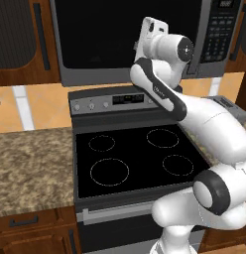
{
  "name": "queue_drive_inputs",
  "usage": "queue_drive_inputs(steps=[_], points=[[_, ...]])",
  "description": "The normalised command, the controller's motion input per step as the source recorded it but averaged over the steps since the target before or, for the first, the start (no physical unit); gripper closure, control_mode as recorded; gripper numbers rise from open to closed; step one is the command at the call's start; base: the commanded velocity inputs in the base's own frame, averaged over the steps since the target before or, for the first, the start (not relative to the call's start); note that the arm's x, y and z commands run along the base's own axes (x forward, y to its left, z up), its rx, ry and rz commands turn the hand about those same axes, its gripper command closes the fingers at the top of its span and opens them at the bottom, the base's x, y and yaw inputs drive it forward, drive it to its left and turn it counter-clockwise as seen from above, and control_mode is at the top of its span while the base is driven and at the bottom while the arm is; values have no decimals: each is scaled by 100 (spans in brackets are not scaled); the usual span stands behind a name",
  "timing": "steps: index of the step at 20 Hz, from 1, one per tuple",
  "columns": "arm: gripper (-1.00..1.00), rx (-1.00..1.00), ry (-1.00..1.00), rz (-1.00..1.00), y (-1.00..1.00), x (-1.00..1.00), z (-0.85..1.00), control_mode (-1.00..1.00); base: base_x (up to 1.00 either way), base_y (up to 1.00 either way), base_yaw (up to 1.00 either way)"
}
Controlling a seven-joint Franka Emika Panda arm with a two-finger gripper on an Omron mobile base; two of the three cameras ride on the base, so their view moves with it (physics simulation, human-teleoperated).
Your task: Open the microwave, place the bowl with waffle inside the microwave, then close the microwave door and turn it on.
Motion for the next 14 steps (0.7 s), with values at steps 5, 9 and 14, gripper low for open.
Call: queue_drive_inputs(steps=[5, 9, 14], points=[[100, 2, -1, 26, -1, 100, -24, -100, 0, 0, 0], [100, -11, 1, 7, -56, 21, 1, -100, 0, 0, 0], [100, -12, 0, -1, -99, -92, 39, -100, 0, 0, 0]])
